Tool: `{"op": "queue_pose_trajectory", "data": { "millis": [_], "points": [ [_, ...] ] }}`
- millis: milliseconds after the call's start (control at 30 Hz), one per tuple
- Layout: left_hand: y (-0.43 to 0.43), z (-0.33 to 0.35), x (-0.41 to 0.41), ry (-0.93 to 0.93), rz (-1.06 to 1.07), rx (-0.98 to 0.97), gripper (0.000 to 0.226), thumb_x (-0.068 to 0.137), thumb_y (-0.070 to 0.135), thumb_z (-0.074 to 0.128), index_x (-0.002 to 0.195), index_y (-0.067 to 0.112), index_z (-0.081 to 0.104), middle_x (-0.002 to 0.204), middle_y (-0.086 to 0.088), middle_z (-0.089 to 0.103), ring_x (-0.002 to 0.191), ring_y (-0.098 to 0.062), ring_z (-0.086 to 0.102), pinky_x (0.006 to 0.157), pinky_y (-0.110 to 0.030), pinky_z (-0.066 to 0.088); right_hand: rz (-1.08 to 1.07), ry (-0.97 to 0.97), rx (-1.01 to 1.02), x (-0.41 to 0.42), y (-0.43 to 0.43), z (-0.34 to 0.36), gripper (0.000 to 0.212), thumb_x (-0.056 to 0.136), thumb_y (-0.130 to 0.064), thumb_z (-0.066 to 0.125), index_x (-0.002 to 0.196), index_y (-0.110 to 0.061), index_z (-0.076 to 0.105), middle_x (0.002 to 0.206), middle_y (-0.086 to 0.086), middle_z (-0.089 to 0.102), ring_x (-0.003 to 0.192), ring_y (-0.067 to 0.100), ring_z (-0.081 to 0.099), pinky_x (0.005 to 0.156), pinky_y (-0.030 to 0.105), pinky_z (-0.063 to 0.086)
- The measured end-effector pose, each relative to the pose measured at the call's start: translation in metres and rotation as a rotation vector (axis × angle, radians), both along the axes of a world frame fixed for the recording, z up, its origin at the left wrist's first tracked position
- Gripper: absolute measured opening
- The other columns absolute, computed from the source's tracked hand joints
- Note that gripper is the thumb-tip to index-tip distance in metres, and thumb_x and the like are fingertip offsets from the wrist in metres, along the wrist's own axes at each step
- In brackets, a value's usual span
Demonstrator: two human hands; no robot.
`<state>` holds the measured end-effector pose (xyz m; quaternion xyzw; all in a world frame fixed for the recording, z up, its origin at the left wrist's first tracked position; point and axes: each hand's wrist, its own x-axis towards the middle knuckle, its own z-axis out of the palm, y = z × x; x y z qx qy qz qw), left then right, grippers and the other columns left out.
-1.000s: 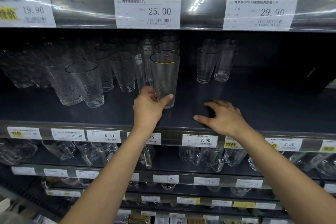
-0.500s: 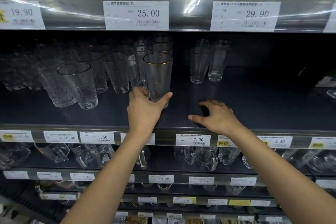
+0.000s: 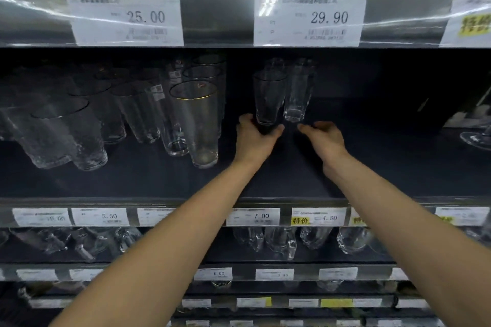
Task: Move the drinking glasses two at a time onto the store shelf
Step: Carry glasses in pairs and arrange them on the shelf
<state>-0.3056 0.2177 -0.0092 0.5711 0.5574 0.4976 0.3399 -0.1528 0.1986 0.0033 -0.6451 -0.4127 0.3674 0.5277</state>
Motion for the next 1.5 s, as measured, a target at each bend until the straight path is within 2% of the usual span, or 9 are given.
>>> {"op": "queue_pose_trajectory", "data": {
  "millis": [233,367,467,600,833,1000,1167,1333,1500],
  "points": [
    [0.068,-0.010,0.015,-0.097,0.026,0.029,0.112,0.072,0.046,0.083,0.155,0.013,0.013,0.155,-0.008,0.030,0.138,-0.019,0.037,0.105,-0.019,0.030,0.013,-0.087,0.103,0.019,0.066,-0.010,0.077,0.076,-0.045,0.079,0.138,-0.016,0.044,0.127,-0.003,0.058,0.112,0.015,0.058,0.100,0.033,0.049],
    [0.095,-0.014,0.019,-0.136,0.008,0.060,0.121,0.065,0.049,0.086,0.155,0.015,0.012,0.152,-0.008,0.039,0.134,-0.020,0.045,0.112,-0.036,0.040,0.068,-0.184,0.177,0.020,0.095,-0.015,0.064,0.076,-0.041,0.080,0.126,-0.015,0.050,0.113,-0.010,0.062,0.101,0.007,0.063,0.090,0.028,0.054],
    [0.106,-0.011,0.024,-0.148,-0.005,0.097,0.112,0.070,0.038,0.087,0.153,0.010,0.016,0.146,-0.007,0.046,0.129,-0.017,0.050,0.108,-0.030,0.043,0.119,-0.172,0.196,0.022,0.118,-0.021,0.074,0.065,-0.048,0.081,0.125,-0.017,0.053,0.111,-0.008,0.066,0.098,0.009,0.067,0.086,0.036,0.059],
    [0.113,-0.008,0.028,-0.141,-0.036,0.107,0.095,0.074,0.029,0.085,0.146,0.011,0.026,0.133,-0.001,0.054,0.118,-0.013,0.054,0.096,-0.021,0.044,0.144,-0.189,0.202,0.015,0.124,-0.014,0.070,0.075,-0.034,0.079,0.134,-0.017,0.044,0.117,-0.003,0.063,0.100,0.013,0.065,0.085,0.036,0.059],
    [0.117,-0.007,0.030,-0.108,-0.021,0.105,0.076,0.077,0.029,0.083,0.134,0.014,0.035,0.116,0.007,0.056,0.105,-0.008,0.057,0.085,-0.015,0.045,0.145,-0.210,0.184,0.017,0.136,-0.018,0.058,0.085,-0.025,0.076,0.130,-0.014,0.042,0.094,-0.012,0.055,0.075,-0.006,0.054,0.057,0.007,0.045],
    [0.107,-0.008,0.029,-0.114,-0.002,0.107,0.067,0.078,0.027,0.081,0.128,0.017,0.038,0.112,0.007,0.058,0.101,-0.007,0.058,0.085,-0.017,0.047,0.128,-0.173,0.173,0.016,0.123,-0.014,0.062,0.078,-0.029,0.081,0.126,-0.018,0.043,0.101,-0.010,0.058,0.084,-0.005,0.055,0.063,0.009,0.045],
    [0.081,-0.005,0.027,-0.108,0.004,0.087,0.064,0.078,0.025,0.081,0.126,0.016,0.039,0.113,0.005,0.058,0.102,-0.009,0.058,0.083,-0.016,0.045,0.128,-0.153,0.158,0.012,0.092,-0.010,0.053,0.080,-0.024,0.078,0.120,-0.019,0.044,0.099,-0.008,0.059,0.080,-0.003,0.057,0.051,0.003,0.043],
    [0.035,-0.002,0.024,-0.093,-0.028,0.043,0.068,0.076,0.026,0.082,0.127,0.017,0.039,0.114,0.006,0.059,0.104,-0.009,0.059,0.081,-0.014,0.045,0.162,-0.060,0.108,0.008,0.048,-0.004,0.052,0.079,-0.017,0.076,0.121,-0.018,0.046,0.107,0.000,0.062,0.090,0.008,0.062,0.064,0.015,0.053],
    [-0.011,0.011,0.009,-0.002,-0.098,0.012,0.071,0.072,0.020,0.085,0.127,0.012,0.040,0.110,0.005,0.058,0.104,-0.013,0.061,0.069,-0.007,0.049,0.220,0.074,0.083,0.012,0.000,0.006,0.051,0.077,-0.004,0.073,0.120,-0.020,0.050,0.104,0.009,0.064,0.078,0.012,0.062,0.053,0.020,0.049]
  ]
}}
